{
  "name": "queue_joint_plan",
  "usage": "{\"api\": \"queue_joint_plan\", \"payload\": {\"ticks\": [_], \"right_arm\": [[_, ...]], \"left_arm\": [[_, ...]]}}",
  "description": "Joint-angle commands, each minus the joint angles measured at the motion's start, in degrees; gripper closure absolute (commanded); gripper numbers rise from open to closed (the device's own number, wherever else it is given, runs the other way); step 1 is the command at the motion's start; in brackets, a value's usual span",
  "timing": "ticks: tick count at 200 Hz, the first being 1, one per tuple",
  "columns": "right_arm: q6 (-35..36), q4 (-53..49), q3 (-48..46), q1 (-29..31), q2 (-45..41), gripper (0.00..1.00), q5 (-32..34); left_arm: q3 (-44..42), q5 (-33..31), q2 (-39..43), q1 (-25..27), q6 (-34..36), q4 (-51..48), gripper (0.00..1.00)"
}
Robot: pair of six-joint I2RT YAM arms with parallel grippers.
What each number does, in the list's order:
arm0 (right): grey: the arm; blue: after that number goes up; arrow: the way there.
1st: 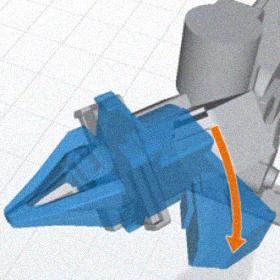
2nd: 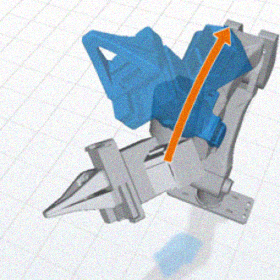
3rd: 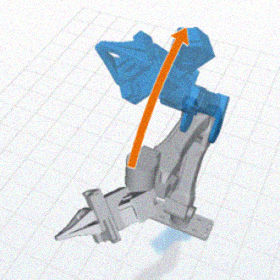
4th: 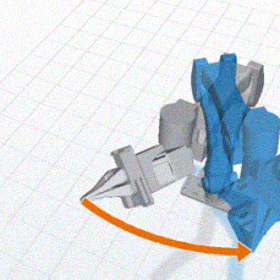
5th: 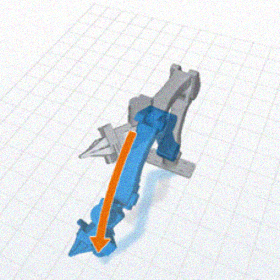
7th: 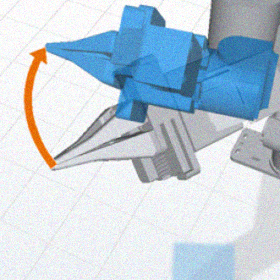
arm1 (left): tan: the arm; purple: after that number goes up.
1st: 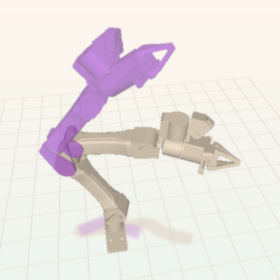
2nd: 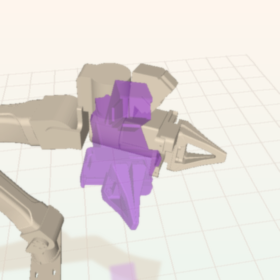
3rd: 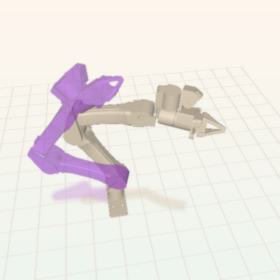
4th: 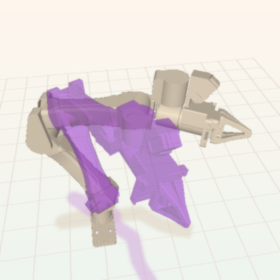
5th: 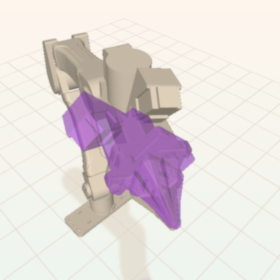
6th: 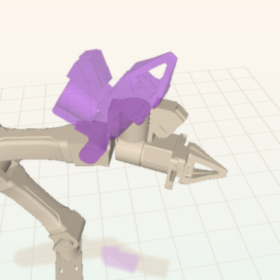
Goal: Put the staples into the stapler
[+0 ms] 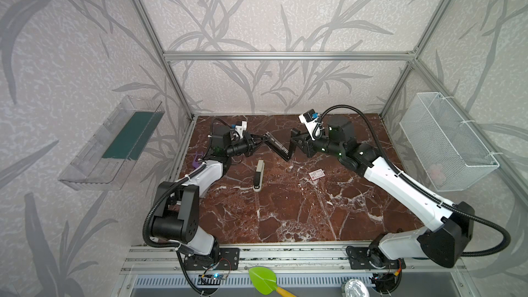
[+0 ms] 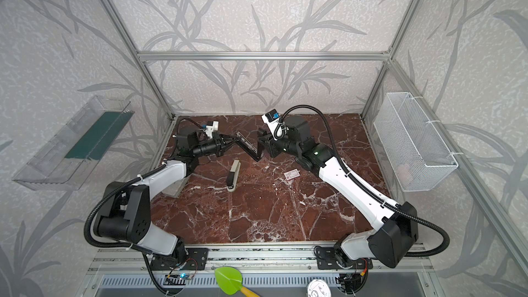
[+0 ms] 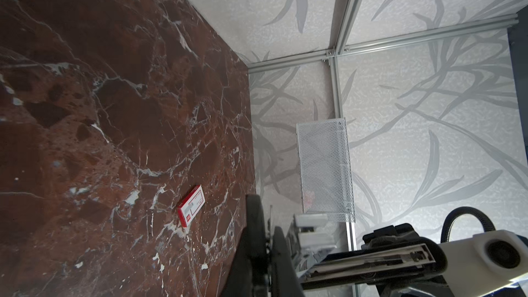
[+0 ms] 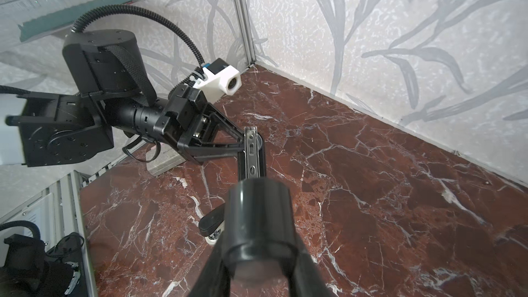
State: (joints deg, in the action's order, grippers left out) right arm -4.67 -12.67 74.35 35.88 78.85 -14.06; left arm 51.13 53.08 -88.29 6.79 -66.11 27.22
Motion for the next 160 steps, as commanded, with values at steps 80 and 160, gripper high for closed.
{"api": "queue_joint_plan", "payload": {"ticks": [80,160], "right_arm": [[-2.9,23.5,-17.0,-1.6,-15.0,1.00,3.0],[-3.6,46.2,-39.1,-1.6,-21.8,0.99,4.0]], "left_arm": [[-6.5,-9.8,-1.2,-6.6,-18.2,25.8,1.00],[-6.4,-10.9,-1.4,-7.4,-23.8,33.5,1.00]]}}
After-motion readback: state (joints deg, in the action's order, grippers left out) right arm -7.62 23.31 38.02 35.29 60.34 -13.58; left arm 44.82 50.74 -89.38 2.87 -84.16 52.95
